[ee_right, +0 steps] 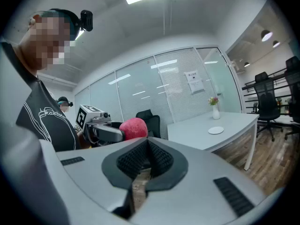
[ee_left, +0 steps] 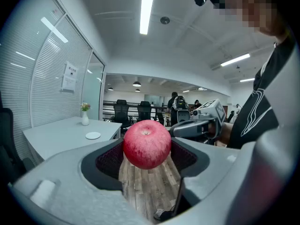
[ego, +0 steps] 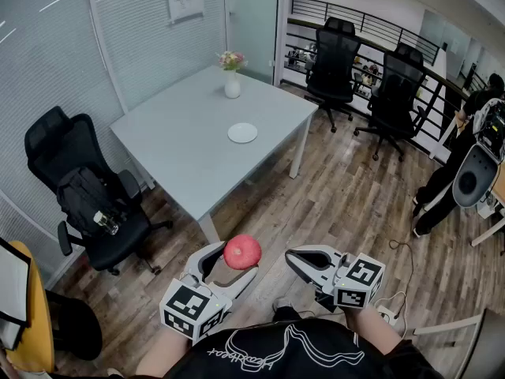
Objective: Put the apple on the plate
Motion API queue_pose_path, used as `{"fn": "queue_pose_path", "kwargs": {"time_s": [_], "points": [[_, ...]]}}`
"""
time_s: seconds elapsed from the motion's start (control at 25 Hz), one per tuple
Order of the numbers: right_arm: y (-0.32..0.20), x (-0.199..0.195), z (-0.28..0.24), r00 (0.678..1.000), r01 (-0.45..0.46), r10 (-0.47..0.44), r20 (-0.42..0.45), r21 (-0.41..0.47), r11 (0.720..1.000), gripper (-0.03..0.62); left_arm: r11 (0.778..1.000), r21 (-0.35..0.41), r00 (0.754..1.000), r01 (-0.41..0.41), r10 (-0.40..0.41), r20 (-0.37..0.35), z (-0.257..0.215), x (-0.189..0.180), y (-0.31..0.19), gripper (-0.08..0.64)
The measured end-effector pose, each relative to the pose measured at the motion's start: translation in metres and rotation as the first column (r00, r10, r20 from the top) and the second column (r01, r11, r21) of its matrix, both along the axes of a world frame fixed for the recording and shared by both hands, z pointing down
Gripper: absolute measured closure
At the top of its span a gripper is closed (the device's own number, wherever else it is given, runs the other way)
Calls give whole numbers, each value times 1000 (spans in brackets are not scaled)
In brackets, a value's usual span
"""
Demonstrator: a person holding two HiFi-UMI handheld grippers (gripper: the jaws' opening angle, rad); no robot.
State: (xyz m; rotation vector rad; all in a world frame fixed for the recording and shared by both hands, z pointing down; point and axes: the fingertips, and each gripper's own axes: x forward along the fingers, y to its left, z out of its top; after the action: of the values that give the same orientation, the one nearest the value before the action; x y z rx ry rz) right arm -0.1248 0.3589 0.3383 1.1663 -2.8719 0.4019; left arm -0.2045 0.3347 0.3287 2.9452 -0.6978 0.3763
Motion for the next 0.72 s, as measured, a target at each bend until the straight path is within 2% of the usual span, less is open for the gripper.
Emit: {"fn": "queue_pose_path", "kwargs": {"time_s": [0.44, 0.72], "points": [[11, -14, -12, 1000, -9, 9, -11, 29, 1000, 583, 1000, 22, 1000, -12, 13, -15, -9, -13, 10, 238], [3, -2, -14, 996, -89, 89, 4, 38, 995, 583, 999, 26, 999, -35, 36, -28, -10, -7, 8, 238]]}}
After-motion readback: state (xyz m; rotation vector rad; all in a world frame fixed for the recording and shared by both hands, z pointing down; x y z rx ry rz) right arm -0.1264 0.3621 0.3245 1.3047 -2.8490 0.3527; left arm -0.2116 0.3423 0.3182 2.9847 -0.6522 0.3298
